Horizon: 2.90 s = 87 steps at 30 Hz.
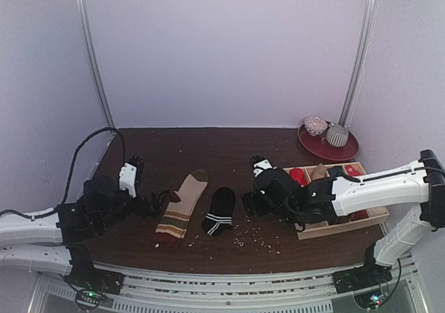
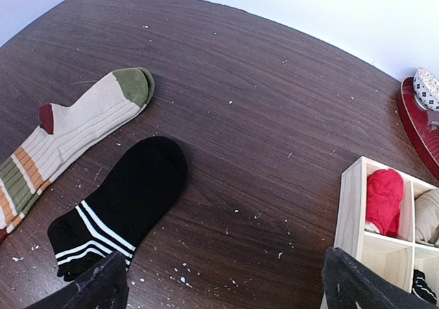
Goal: Roll the socks
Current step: Pick up the sock from the center of the board, then roll the sock at the center of the board.
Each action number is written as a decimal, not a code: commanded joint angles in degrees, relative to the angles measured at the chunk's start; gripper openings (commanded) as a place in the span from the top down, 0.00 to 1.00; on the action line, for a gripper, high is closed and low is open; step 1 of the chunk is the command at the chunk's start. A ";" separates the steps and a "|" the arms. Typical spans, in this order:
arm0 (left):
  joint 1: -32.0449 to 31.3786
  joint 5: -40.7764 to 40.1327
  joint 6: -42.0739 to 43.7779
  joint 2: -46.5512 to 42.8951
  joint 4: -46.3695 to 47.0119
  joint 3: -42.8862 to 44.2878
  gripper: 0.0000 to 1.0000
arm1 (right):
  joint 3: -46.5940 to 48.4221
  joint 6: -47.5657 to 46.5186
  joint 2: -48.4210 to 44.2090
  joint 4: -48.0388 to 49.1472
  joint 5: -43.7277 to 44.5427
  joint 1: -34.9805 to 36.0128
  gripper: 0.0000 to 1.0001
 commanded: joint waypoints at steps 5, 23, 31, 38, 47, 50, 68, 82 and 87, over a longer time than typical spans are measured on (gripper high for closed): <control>0.32 0.06 -0.45 1.61 1.56 2.34 0.02 | -11.08 -6.60 -8.82 13.76 -5.87 -0.45 0.00; 0.25 14.28 4.28 9.57 9.34 0.08 0.02 | -13.41 -42.48 4.95 33.31 -52.59 -0.38 0.17; 0.23 13.76 3.17 10.48 10.02 -1.18 0.02 | -0.72 -49.67 18.14 24.23 -55.94 -1.88 0.21; 0.23 11.23 2.88 7.01 8.23 -2.59 0.02 | 0.66 -48.75 22.30 23.29 -59.53 -5.01 0.30; 0.23 10.89 2.92 7.21 8.62 -2.76 0.02 | 1.08 -48.17 25.02 23.66 -57.71 -6.67 0.36; 0.23 11.72 3.09 8.10 8.59 -2.41 0.02 | 0.48 -47.29 25.78 24.81 -55.58 -6.86 0.42; -0.39 24.40 5.65 8.45 19.64 -8.33 0.16 | -0.79 -4.44 28.31 31.86 -73.90 -9.81 0.96; -7.91 31.54 13.83 31.09 35.79 -6.69 0.20 | -6.78 12.51 30.15 35.75 -78.20 -10.08 0.96; -9.19 33.08 17.55 37.13 40.39 -4.51 0.19 | -6.70 12.40 30.79 35.44 -78.42 -10.22 0.96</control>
